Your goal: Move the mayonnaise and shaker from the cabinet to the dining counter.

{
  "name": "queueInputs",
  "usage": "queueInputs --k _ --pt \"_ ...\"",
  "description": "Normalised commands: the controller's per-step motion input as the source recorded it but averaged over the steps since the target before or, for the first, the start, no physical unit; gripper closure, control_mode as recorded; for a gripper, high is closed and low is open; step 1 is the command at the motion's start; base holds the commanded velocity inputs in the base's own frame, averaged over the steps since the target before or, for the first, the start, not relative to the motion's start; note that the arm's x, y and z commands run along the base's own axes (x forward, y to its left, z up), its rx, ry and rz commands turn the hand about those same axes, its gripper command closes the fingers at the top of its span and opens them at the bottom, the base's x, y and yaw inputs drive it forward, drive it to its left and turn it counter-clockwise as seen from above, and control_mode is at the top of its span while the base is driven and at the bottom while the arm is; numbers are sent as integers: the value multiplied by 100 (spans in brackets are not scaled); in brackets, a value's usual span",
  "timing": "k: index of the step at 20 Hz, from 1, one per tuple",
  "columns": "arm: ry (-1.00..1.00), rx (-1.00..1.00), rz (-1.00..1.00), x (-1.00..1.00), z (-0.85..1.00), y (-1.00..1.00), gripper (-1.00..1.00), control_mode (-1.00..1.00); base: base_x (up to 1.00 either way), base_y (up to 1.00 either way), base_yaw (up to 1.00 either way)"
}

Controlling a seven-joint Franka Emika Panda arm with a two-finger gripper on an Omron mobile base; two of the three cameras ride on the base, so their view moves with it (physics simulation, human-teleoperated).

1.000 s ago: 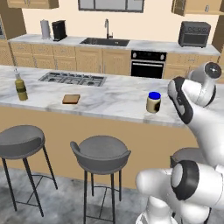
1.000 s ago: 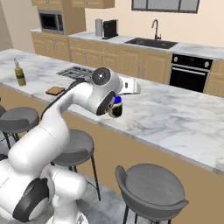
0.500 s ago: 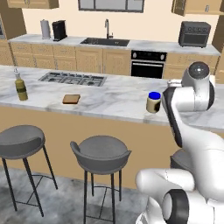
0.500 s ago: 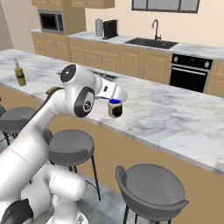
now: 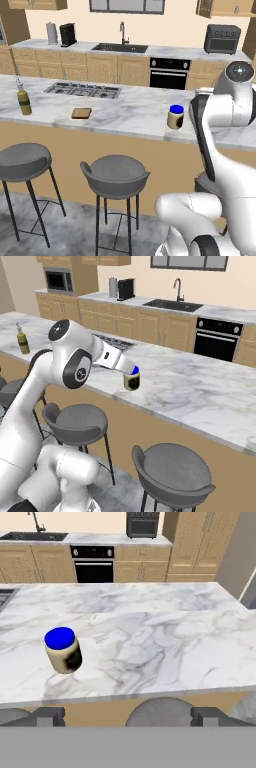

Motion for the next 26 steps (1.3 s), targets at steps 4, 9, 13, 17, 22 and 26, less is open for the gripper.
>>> queueInputs --k 4,9,13,17,22,26 --pt "0 0 13 -51 1 37 -100 -100 0 0 0" --pt "0 5 11 -42 -1 37 -100 -100 0 0 0" --pt "0 9 3 -50 0 29 -100 -100 0 0 0" --pt "0 3 0 -49 0 26 -100 -100 0 0 0" --pt "1 -1 0 -8 0 3 -100 100 0 0 0" --pt "0 0 0 0 0 0 -100 100 -14 2 0"
